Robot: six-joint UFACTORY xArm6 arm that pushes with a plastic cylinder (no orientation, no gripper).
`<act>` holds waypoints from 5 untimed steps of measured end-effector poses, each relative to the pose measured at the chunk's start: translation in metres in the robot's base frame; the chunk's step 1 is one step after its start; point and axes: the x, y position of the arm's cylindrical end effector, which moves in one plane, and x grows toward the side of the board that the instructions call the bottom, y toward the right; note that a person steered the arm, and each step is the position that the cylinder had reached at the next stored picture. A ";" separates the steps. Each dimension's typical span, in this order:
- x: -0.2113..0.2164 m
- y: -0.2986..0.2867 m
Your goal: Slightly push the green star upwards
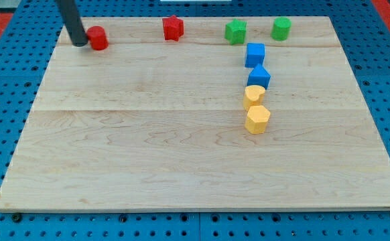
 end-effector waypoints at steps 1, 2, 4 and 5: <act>0.000 0.032; -0.013 0.054; 0.028 0.116; 0.024 0.194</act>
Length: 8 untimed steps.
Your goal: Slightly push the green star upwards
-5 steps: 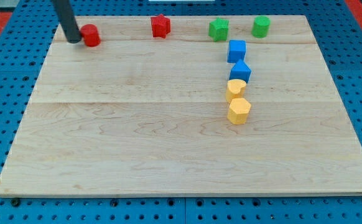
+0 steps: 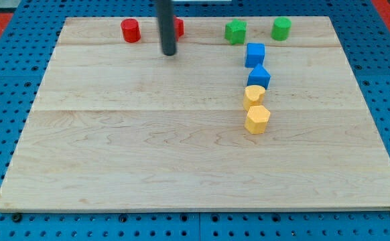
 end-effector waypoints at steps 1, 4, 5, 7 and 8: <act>-0.002 0.034; -0.018 0.101; -0.028 0.102; -0.007 0.097; -0.014 0.095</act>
